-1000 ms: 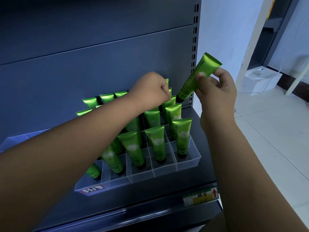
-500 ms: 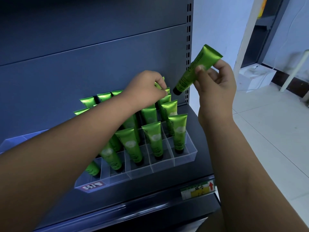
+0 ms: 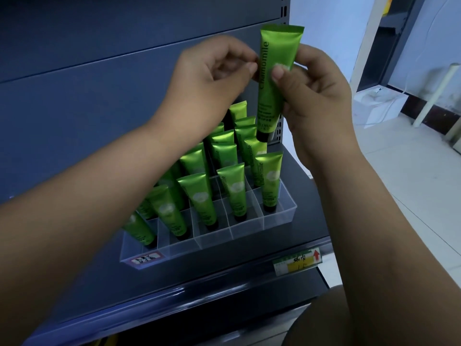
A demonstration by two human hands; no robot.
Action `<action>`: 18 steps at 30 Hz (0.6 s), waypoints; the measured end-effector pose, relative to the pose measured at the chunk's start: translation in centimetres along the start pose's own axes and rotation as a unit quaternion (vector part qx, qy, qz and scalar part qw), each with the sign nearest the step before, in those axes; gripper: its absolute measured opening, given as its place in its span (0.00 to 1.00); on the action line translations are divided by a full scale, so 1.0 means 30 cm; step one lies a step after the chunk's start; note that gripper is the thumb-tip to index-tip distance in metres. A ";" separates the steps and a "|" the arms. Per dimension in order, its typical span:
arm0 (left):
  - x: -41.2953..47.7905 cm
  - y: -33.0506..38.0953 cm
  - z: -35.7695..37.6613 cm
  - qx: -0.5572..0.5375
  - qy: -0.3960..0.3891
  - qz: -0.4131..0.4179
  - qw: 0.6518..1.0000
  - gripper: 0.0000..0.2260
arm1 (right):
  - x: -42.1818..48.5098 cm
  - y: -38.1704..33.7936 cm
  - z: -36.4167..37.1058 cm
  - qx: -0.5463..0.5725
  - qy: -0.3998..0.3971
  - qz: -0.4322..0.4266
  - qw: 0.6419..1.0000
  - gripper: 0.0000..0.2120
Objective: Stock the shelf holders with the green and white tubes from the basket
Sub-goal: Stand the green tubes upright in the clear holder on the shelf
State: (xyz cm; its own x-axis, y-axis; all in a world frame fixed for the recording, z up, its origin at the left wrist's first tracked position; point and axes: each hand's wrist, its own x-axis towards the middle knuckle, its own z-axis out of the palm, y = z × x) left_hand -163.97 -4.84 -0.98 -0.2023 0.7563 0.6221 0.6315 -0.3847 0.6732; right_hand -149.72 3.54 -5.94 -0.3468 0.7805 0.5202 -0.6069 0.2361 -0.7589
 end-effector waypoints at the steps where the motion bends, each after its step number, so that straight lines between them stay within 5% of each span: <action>1: -0.005 0.005 -0.003 0.002 -0.001 0.000 1.000 0.06 | -0.002 0.000 0.005 0.001 0.000 0.000 1.000 0.15; 18: -0.031 0.039 -0.015 -0.026 -0.008 -0.044 0.999 0.06 | -0.042 -0.008 -0.003 -0.104 0.002 -0.007 0.995 0.16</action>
State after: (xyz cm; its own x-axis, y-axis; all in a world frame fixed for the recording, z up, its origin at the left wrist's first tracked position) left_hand -163.37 -6.24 -0.59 -0.2424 0.7970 0.5532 0.5719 -0.3433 0.7451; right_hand -149.08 2.54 -6.46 -0.3362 0.7783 0.5303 -0.4512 0.3611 -0.8161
